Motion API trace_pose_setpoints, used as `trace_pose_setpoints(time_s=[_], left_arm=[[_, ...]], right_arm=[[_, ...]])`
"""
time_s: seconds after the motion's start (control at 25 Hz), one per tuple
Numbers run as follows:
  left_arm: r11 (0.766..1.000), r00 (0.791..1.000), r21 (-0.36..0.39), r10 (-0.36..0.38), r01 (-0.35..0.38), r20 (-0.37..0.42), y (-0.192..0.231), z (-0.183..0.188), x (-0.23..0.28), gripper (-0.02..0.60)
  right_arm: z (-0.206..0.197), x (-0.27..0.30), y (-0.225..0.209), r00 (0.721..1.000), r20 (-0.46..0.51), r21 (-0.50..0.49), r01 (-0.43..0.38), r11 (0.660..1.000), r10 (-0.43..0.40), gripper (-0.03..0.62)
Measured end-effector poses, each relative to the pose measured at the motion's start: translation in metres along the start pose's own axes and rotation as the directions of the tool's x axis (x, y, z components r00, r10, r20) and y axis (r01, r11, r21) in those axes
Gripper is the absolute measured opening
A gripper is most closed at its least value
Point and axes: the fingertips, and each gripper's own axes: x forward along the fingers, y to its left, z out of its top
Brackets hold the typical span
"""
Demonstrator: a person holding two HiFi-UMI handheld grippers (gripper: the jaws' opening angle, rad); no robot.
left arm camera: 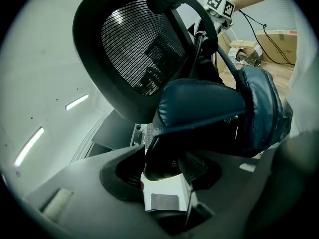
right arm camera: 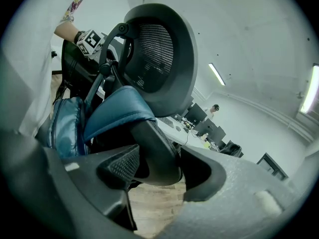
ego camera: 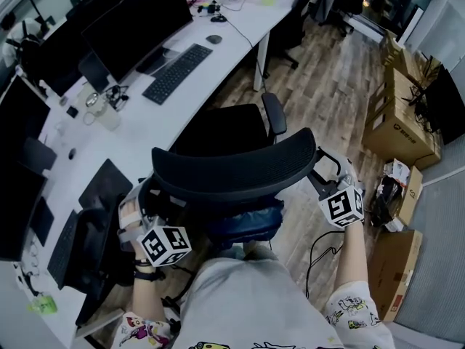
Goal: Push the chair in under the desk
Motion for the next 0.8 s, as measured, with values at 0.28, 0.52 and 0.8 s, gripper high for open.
trace_pose_setpoints(time_s=[0.28, 0.52, 0.8], left_arm=[[1.0, 1.0, 0.013, -0.007, 0.007, -0.031, 0.0, 0.01, 0.011, 0.221], [0.999, 0.995, -0.032, 0.035, -0.038, -0.09, -0.007, 0.023, 0.014, 0.221], [0.991, 0.984, -0.092, 0.084, -0.099, -0.157, -0.027, 0.049, 0.008, 0.222]], right_arm=[[-0.005, 0.018, -0.017, 0.999, 0.036, -0.006, -0.015, 1.0, 0.015, 0.256], [-0.017, 0.034, -0.037, 0.995, 0.082, -0.039, -0.054, 0.998, 0.057, 0.255], [-0.037, 0.05, -0.066, 0.978, 0.162, -0.101, -0.119, 0.988, 0.134, 0.252]])
